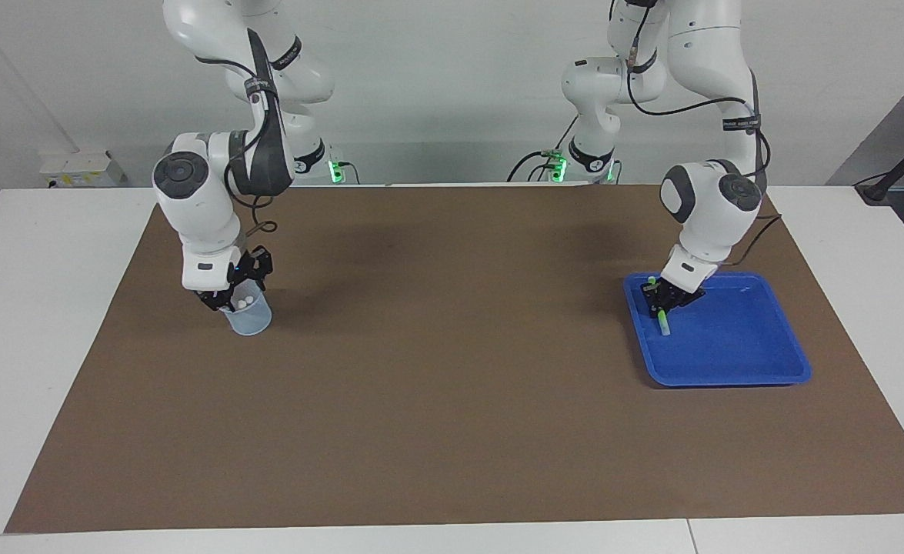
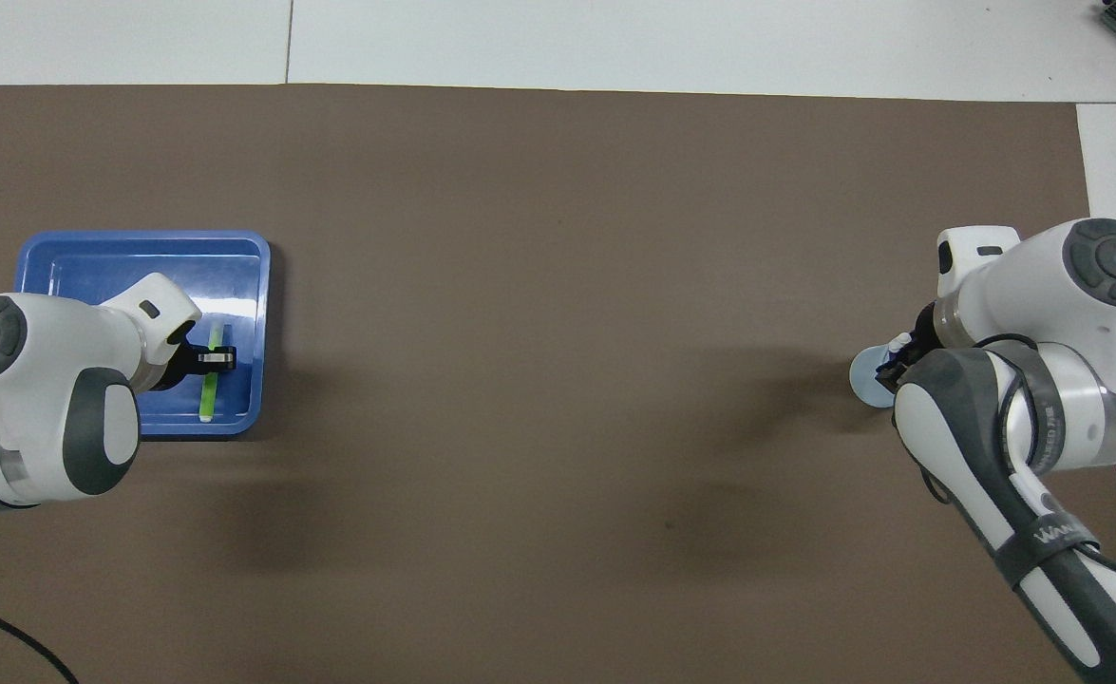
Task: Right arm passes pens to left for tray arrangement
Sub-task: 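Lower the green pen into the tray and open the left gripper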
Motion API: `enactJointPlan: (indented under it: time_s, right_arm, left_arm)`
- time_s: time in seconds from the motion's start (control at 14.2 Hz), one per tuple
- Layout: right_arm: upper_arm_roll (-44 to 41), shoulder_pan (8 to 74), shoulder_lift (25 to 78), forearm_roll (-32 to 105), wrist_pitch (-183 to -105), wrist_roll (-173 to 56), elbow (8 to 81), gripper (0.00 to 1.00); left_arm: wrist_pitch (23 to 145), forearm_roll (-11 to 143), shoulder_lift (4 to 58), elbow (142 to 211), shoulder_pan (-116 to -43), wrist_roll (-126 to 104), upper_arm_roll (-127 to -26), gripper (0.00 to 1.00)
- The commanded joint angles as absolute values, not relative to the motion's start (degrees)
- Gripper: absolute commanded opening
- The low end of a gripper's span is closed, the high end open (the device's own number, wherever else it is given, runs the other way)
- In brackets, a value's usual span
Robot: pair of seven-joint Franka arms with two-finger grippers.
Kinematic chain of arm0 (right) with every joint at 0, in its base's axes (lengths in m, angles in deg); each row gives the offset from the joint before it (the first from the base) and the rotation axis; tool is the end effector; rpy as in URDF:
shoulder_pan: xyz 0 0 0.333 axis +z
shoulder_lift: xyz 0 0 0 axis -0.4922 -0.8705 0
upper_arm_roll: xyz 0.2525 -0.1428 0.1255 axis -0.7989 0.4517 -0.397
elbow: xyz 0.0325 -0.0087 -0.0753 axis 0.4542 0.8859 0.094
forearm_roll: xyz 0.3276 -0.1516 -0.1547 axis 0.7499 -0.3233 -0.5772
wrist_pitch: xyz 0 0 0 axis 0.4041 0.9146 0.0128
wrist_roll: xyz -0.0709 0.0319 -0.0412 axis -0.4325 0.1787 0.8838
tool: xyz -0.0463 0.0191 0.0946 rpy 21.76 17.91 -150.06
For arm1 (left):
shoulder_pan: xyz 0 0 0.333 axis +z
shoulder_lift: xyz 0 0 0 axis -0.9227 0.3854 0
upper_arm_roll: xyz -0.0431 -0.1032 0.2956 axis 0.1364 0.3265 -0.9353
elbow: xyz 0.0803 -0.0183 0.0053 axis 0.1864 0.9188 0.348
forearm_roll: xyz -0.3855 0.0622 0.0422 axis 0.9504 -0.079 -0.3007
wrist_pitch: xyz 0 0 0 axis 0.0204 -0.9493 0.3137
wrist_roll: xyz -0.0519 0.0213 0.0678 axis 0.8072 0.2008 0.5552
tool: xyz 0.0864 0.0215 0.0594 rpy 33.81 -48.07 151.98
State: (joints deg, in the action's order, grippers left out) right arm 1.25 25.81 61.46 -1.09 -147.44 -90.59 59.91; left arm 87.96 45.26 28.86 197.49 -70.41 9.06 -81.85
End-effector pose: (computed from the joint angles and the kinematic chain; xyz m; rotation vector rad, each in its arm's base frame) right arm 0.5567 0.0030 0.3825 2.8402 1.1673 -0.1331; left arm 0.5386 -0.0066 0.3017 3.0955 -0.0500 0.1090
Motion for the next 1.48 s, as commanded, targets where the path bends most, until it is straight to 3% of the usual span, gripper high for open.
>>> enactJointPlan:
  time_s: [0.0, 0.14, 0.49, 0.7, 0.77, 0.84, 0.92, 0.99, 1.06, 1.2, 1.34, 1.41]
  right_arm:
    - [0.5, 24.9, 62.1, -2.0, -149.8, -91.2, 60.9, 0.62]
    - [0.5, 24.9, 62.0, -2.0, -150.1, -91.2, 60.9, 0.59]
    - [0.5, 24.8, 61.9, -1.4, -150.7, -90.8, 60.9, 0.31]
    - [0.5, 24.7, 61.9, -1.4, -150.6, -90.6, 60.9, 0.00]
    - [0.5, 24.7, 61.9, -1.4, -150.1, -90.7, 60.9, 0.00]
    - [0.5, 24.6, 61.9, -1.4, -149.6, -90.8, 60.6, 0.00]
    - [0.5, 24.5, 61.9, -1.4, -149.1, -91.0, 60.3, 0.00]
    - [0.5, 24.5, 61.9, -1.2, -148.2, -91.0, 60.2, 0.00]
    - [0.5, 24.5, 61.9, -0.9, -147.0, -91.1, 59.5, 0.00]
    - [0.6, 24.5, 62.0, 1.8, -146.0, -91.0, 59.3, 0.00]
    - [0.6, 24.5, 62.0, 1.8, -146.2, -90.9, 59.3, 0.50]
    - [0.6, 24.5, 62.0, 1.8, -146.3, -90.8, 59.3, 0.50]
  left_arm:
    - [83.2, 44.1, 33.9, 189.5, -69.6, 9.6, -81.5, 0.00]
    - [81.3, 44.1, 35.0, 186.8, -69.5, 9.5, -81.5, 0.00]
    - [83.2, 44.0, 35.3, 187.3, -69.5, 9.6, -81.5, 0.00]
    - [84.7, 43.9, 35.7, 188.8, -69.3, 9.7, -81.5, 0.00]
    - [84.7, 43.9, 35.7, 188.9, -69.2, 9.7, -81.4, 0.00]
    - [84.7, 43.9, 35.7, 188.9, -69.2, 9.7, -81.4, 0.10]
    - [84.7, 43.9, 35.7, 188.9, -69.3, 9.7, -81.4, 0.51]
    - [84.7, 43.9, 35.7, 188.8, -69.3, 9.7, -81.4, 0.75]
    - [84.7, 43.9, 35.7, 188.7, -69.3, 9.7, -81.3, 0.87]
    - [84.5, 43.9, 35.7, 188.5, -69.4, 9.7, -81.3, 0.92]
    - [83.8, 43.9, 35.7, 188.1, -69.3, 9.7, -81.3, 0.92]
    - [83.7, 43.9, 35.7, 188.0, -69.4, 9.6, -81.3, 0.92]
